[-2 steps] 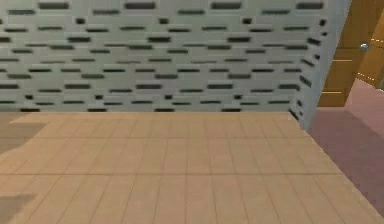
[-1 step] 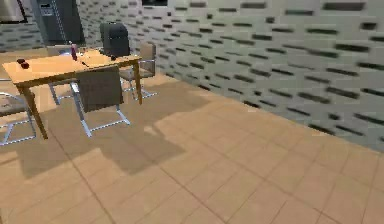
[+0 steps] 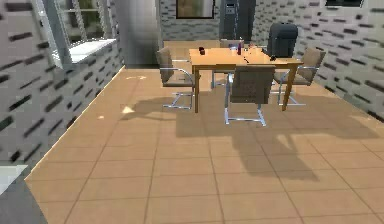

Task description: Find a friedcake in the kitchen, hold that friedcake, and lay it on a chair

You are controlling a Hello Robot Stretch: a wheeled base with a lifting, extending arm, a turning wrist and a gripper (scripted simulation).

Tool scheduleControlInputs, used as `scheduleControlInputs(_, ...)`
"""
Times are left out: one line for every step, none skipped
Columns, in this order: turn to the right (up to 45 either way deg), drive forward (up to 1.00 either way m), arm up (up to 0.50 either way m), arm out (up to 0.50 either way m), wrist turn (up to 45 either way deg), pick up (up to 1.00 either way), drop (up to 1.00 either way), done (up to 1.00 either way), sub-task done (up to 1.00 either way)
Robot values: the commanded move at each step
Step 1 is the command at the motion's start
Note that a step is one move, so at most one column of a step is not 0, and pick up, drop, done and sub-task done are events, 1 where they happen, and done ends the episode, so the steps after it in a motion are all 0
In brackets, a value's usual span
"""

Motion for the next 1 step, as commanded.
scheduleControlInputs(0.0,0.9,0.0,0.0,0.0,0.0,0.0,0.0,0.0)
